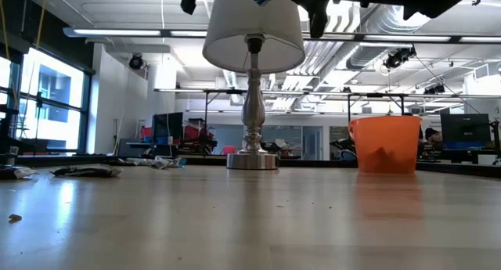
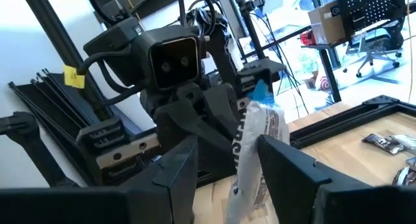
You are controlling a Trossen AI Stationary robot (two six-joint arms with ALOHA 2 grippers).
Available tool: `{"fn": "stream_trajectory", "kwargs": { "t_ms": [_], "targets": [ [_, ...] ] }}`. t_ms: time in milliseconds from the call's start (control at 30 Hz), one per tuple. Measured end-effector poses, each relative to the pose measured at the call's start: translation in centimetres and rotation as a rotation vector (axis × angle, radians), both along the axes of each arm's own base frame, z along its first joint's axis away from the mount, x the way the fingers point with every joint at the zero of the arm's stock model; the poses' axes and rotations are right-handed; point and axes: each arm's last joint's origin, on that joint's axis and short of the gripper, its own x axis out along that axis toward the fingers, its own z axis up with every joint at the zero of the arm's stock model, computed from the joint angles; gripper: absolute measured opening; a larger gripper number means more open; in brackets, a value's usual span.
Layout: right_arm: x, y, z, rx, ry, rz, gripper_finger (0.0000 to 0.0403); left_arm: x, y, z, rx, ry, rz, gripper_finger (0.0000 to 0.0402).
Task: Sort candy
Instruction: Put the white chocolate bar into the orange bucket
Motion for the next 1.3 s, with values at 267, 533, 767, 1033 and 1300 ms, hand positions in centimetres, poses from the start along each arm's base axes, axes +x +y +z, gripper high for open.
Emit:
{"fn": "stream_trajectory", "kwargs": {
  "t_ms": [267, 533, 767, 1033, 1300],
  "targets": [
    [0.0, 0.0, 0.1, -0.001, -0.011, -0.001, 0.0161, 1.5, -0.6, 0.6, 0.039, -0.004, -0.045, 0.0],
    [0.0, 0.0, 0.1, -0.001, -0.009, -0.001, 0.0159, 2.1, -0.8, 1.1, 0.08, 0.014, -0.063, 0.0],
    [0.0, 0.0, 0.1, -0.023, -0.008, -0.004, 0.0092, 2.1, -0.8, 1.0, 0.084, 0.025, -0.064, 0.0],
    [0.0, 0.0, 0.1, -0.041, -0.005, -0.001, 0.0019, 2.0, -0.7, 0.9, 0.094, 0.048, -0.062, 0.0],
    [0.0, 0.0, 0.0, -0.048, 0.011, 0.006, 0.0007, 0.1, -1.3, 0.4, 0.129, 0.228, -0.118, 0.0]
  ]
}}
